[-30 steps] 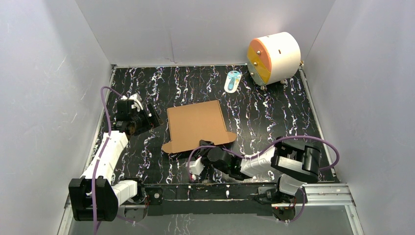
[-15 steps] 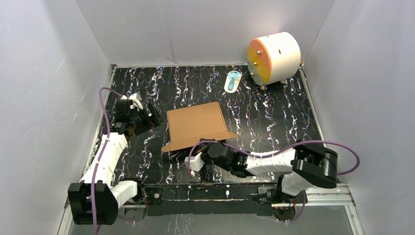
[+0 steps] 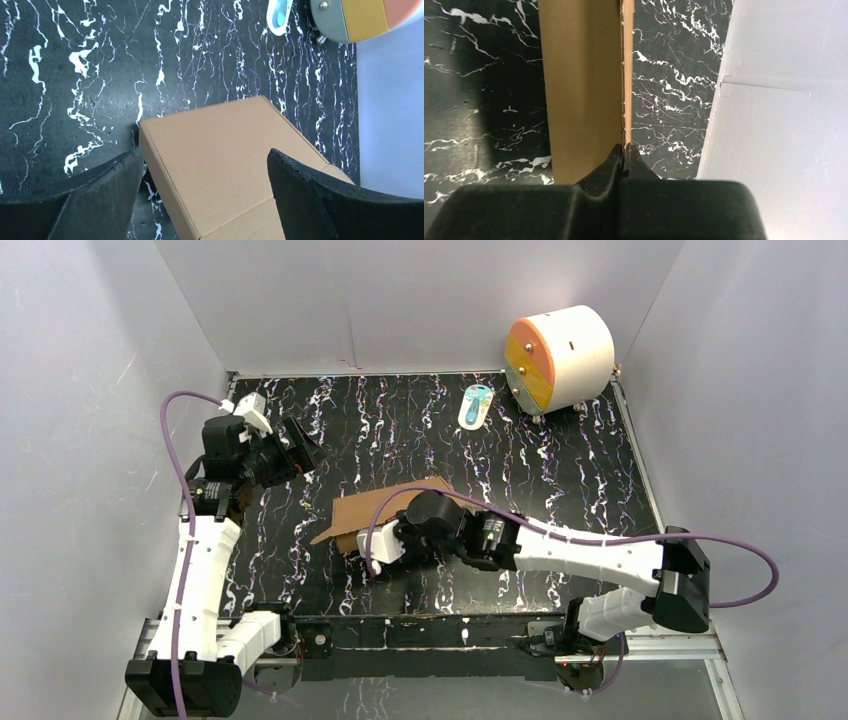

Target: Fold the paper box

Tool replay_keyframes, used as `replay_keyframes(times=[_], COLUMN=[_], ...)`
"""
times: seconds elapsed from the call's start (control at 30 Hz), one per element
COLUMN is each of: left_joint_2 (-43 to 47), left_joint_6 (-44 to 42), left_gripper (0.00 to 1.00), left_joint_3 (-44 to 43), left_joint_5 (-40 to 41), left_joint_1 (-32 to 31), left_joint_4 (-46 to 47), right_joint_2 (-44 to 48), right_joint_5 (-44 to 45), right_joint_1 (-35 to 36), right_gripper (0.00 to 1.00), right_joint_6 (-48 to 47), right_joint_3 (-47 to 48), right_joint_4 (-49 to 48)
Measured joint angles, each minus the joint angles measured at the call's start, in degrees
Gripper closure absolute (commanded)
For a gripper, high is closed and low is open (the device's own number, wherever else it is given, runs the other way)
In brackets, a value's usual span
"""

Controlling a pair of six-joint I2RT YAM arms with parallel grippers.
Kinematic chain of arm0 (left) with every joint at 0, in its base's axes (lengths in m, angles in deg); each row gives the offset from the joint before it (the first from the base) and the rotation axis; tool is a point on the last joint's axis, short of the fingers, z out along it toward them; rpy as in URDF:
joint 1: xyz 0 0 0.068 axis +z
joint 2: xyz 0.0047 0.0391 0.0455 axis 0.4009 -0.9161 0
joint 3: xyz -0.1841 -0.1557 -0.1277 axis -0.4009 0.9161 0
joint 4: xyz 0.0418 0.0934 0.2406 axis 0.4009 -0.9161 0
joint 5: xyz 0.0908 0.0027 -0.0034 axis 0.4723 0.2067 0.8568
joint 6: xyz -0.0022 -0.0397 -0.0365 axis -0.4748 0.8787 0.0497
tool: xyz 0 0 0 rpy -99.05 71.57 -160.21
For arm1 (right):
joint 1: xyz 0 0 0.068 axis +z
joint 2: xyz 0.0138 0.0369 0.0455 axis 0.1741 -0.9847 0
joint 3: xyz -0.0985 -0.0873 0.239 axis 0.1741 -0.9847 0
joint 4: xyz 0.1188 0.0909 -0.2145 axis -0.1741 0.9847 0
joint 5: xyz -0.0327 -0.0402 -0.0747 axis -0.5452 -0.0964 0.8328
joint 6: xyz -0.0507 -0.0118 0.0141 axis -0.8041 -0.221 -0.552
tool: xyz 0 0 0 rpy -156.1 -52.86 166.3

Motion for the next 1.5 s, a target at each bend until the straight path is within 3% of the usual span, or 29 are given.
replay_keyframes(times=[0.17, 0.5, 0.77, 0.87, 1.2, 1.37, 1.5], left_joint_2=[0.7, 3.7, 3.7, 3.6, 2.3, 2.7, 2.5], left_joint_6=[-1.6, -4.8, -8.9, -10.0, -13.8, -16.3, -18.0], left_gripper=[0.10, 0.10, 0.11, 0.11, 0.12, 0.12, 0.13], left_joint_3=[-3.8, -4.8, -1.8, -0.9, -0.7, -0.7, -0.8], left_joint_5=[1.7, 1.0, -1.5, -2.6, -3.9, -3.0, -2.7], left_joint_1=[0.0, 0.0, 0.0, 0.0, -0.4, -2.0, -2.6], left_joint_4=[-4.3, -8.6, -7.9, -7.4, -5.1, -5.1, -5.1], right_joint_2=[-1.7, -8.7, -14.2, -15.1, -10.4, -2.5, 1.1], right_joint_5=[-5.9, -20.3, -22.1, -21.7, -15.7, -11.1, -10.1], right_joint_1=[-2.3, -17.0, -20.7, -21.0, -21.1, -22.7, -27.8], right_gripper=[1.00, 1.00, 0.78, 0.65, 0.32, 0.30, 0.32], right_joint_6=[4.3, 5.8, 5.5, 6.6, 15.2, 21.6, 27.2], right_joint_3=[11.8, 23.5, 27.8, 28.3, 26.9, 23.4, 22.0], right_joint_4=[14.1, 23.8, 23.2, 23.9, 23.1, 22.5, 22.3])
